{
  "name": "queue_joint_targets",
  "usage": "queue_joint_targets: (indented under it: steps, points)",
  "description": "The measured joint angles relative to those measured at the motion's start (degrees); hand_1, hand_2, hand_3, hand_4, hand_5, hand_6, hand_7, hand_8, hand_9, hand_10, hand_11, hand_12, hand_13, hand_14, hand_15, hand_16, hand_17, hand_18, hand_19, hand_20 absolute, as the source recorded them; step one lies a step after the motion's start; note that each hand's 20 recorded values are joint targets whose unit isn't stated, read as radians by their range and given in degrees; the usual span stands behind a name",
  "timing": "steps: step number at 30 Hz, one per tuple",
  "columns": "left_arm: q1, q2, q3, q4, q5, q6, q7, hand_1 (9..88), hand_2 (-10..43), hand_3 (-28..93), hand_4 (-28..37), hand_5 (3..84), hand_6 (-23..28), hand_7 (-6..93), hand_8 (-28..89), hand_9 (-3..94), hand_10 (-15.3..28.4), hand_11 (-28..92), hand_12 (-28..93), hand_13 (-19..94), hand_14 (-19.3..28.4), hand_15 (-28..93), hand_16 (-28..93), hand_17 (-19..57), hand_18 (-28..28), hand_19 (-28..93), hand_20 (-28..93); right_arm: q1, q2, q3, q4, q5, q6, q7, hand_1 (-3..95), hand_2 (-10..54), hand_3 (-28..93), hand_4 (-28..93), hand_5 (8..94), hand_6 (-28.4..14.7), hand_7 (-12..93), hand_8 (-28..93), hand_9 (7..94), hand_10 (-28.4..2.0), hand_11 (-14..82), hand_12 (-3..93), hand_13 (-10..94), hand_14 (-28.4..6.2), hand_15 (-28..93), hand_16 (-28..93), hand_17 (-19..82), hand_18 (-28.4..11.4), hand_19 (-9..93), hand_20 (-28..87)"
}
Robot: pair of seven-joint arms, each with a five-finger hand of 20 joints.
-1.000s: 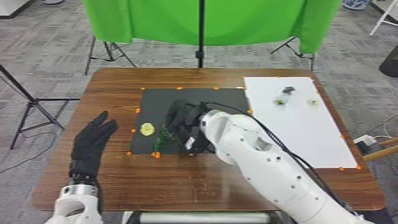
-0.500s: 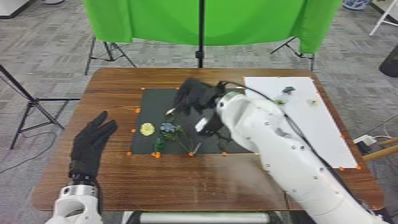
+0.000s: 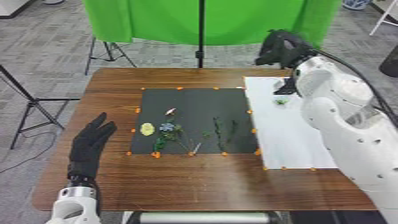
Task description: Arrange flowers
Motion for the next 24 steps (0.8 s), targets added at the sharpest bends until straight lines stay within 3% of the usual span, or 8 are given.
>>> queue_joint_targets:
  steps: [10, 17, 20, 24]
  points:
    - [0.1, 0.0, -0.01, -0.09, 0.1, -0.04, -0.14, 19.5, -0.8, 68, -27.2, 41.6, 3.7, 5.6, -6, 45.7, 12.5, 11, 11, 36, 13.9, 11, -1, 8.5, 9.8, 2, 18, -1.75, -1.72, -0.04, 11.14, -11.45, -7.34, -0.5, 37.1, -9.5, 62, -13, 57.5, 0.4, 15, -9, 68.2, -17.8, 18.1, 23.7, 76, -9.0, 69, 35, 59, -13.2, 93, 61]
    - [0.08, 0.0, -0.01, -0.09, 0.1, -0.03, -0.39, 19.5, -0.8, 68, -27.1, 41.7, 3.7, 5.5, -6, 45.7, 12.5, 11, 11, 36, 13.8, 11, -1, 8.5, 9.9, 2, 18, -2.95, -3.79, 0.26, 16.0, -12.2, -7.52, 0.84, 35.8, -9.5, 61, -14, 55.2, 0.2, 14, -8, 66.1, -19.1, 16.7, 23.1, 75, -9.1, 69, 35, 59, -13.1, 93, 60]
    - [0.08, -0.01, -0.01, -0.09, 0.1, -0.04, -0.42, 19.5, -0.9, 68, -27.1, 41.7, 3.7, 5.5, -6, 45.7, 12.5, 11, 11, 36, 13.8, 11, -1, 8.5, 9.9, 2, 18, -3.49, -4.81, 0.59, 18.0, -12.66, -6.74, 0.92, 38.3, -9.5, 61, -14, 55.5, 0.4, 14, -8, 68.6, -18.5, 17.8, 22.8, 77, -7.8, 69, 34, 60, -12.6, 93, 58]
    - [0.08, -0.08, -0.01, -0.09, 0.1, -0.04, -0.39, 19.7, -0.8, 68, -27.1, 41.7, 3.7, 5.5, -6, 45.7, 12.5, 11, 11, 36, 13.8, 11, -1, 8.5, 9.9, 2, 18, -4.25, -5.94, 0.65, 20.54, -13.21, -4.12, 0.77, 49.6, -9.5, 61, -17, 62.7, 0.5, 19, -6, 75.7, -15.9, 20.0, 23.4, 82, -4.8, 68, 34, 63, -11.2, 93, 58]
